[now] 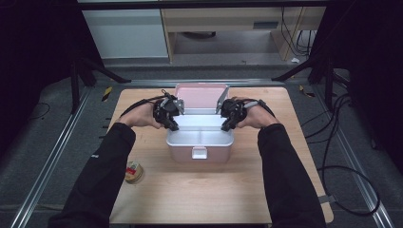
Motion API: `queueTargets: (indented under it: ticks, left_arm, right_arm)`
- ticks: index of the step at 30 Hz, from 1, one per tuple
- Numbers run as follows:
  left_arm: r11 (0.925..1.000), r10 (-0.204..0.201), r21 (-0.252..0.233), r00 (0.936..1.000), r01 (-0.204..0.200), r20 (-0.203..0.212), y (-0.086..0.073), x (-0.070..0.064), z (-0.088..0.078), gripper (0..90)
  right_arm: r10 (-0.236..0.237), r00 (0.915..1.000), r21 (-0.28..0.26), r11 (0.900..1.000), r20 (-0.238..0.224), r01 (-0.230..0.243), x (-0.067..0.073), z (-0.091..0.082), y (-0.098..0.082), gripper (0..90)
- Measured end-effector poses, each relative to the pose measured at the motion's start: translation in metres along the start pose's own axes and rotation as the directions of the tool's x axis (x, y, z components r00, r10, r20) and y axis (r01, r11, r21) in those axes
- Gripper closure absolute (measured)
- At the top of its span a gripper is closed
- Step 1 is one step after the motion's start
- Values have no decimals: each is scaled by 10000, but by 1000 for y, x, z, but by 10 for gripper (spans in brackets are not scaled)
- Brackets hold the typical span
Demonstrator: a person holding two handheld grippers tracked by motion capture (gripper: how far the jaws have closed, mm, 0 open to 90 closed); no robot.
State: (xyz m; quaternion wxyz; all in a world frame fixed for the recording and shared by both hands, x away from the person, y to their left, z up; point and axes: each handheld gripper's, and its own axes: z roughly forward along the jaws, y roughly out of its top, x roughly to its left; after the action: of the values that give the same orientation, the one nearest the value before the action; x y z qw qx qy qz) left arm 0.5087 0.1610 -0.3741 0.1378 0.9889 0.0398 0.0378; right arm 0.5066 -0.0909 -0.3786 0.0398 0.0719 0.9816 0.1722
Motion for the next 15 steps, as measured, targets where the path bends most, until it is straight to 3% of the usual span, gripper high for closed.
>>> queueTargets:
  ticks: [15]
  left_arm:
    - [9997,263,13,9994,-264,209,1,3,-3,874]
  right_arm:
    - [143,9987,144,9998,-483,-136,-7,-1,3,863]
